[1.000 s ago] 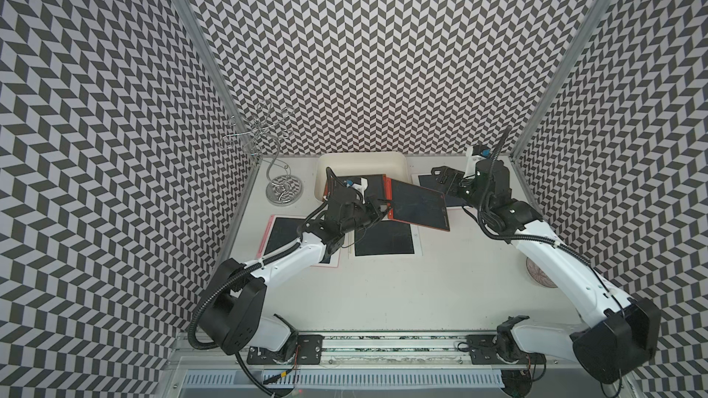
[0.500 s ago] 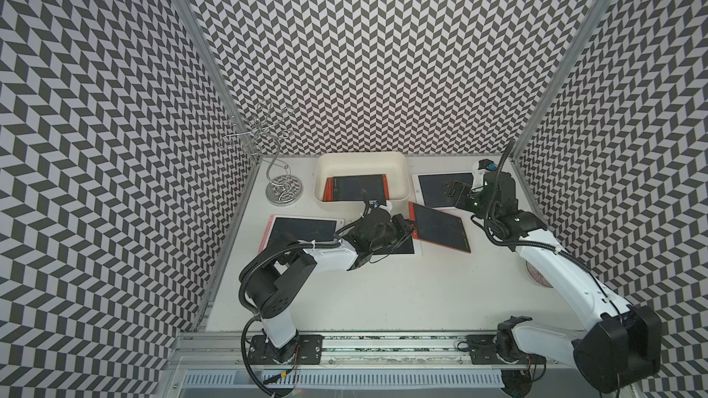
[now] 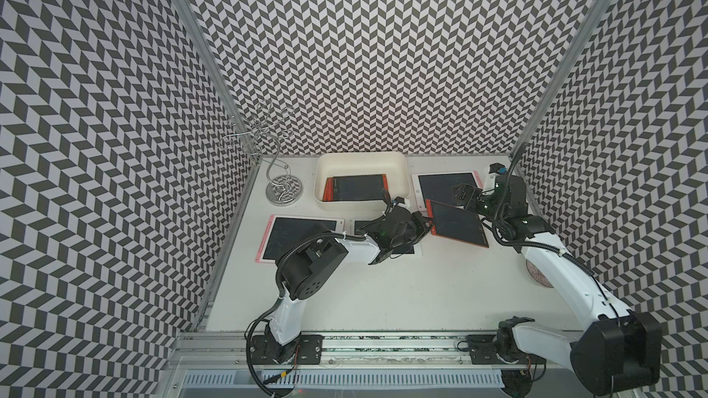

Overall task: Take out the writing tablet from the storage box
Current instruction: Place the writing tablet at the center of the board.

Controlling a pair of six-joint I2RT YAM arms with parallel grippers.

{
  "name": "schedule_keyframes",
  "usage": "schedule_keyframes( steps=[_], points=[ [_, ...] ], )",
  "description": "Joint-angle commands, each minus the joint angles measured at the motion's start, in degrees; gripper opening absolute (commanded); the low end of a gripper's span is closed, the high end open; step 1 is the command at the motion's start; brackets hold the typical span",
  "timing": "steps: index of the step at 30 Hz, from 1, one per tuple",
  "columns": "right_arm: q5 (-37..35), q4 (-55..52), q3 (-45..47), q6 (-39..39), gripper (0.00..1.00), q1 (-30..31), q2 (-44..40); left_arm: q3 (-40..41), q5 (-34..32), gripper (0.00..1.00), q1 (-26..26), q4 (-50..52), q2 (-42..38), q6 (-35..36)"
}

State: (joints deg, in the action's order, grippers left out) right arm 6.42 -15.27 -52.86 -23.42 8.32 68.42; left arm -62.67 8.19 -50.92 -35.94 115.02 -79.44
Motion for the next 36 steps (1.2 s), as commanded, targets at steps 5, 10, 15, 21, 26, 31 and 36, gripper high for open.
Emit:
schedule_keyframes(
  steps=[5, 10, 15, 21, 26, 31, 36],
  points=[
    [3.1, 3.4, 1.6, 0.8, 0.99, -1.9, -1.5, -4.5, -1.5, 0.0, -1.4, -2.3, 4.3, -0.7],
    [4.1, 3.6, 1.6, 0.7, 0.99, -2.4, -0.9, -6.4, -1.3, 0.0, -2.1, -0.4, 6.0, -0.6],
    [4.6, 4.0, 1.7, 0.7, 0.99, -2.6, -0.4, -7.2, -1.3, 0.13, -2.1, 0.2, 6.7, -0.3],
    [5.1, 4.1, 1.7, 0.8, 0.99, -2.8, 0.3, -8.2, -0.3, 0.33, -2.2, 1.4, 7.4, 0.3],
    [5.0, 4.3, 1.9, 0.9, 1.0, -3.0, 0.3, -10.0, -0.1, 0.38, -2.1, 4.2, 7.6, 1.8],
    [5.1, 4.3, 1.7, 0.8, 0.99, -3.1, 1.0, -11.7, -0.1, 0.41, -1.9, 8.6, 7.3, 4.0],
    [5.0, 4.2, 1.2, 0.9, 1.0, -3.1, 1.8, -13.1, 0.0, 0.51, -1.7, 13.0, 6.8, 6.1]
  ],
)
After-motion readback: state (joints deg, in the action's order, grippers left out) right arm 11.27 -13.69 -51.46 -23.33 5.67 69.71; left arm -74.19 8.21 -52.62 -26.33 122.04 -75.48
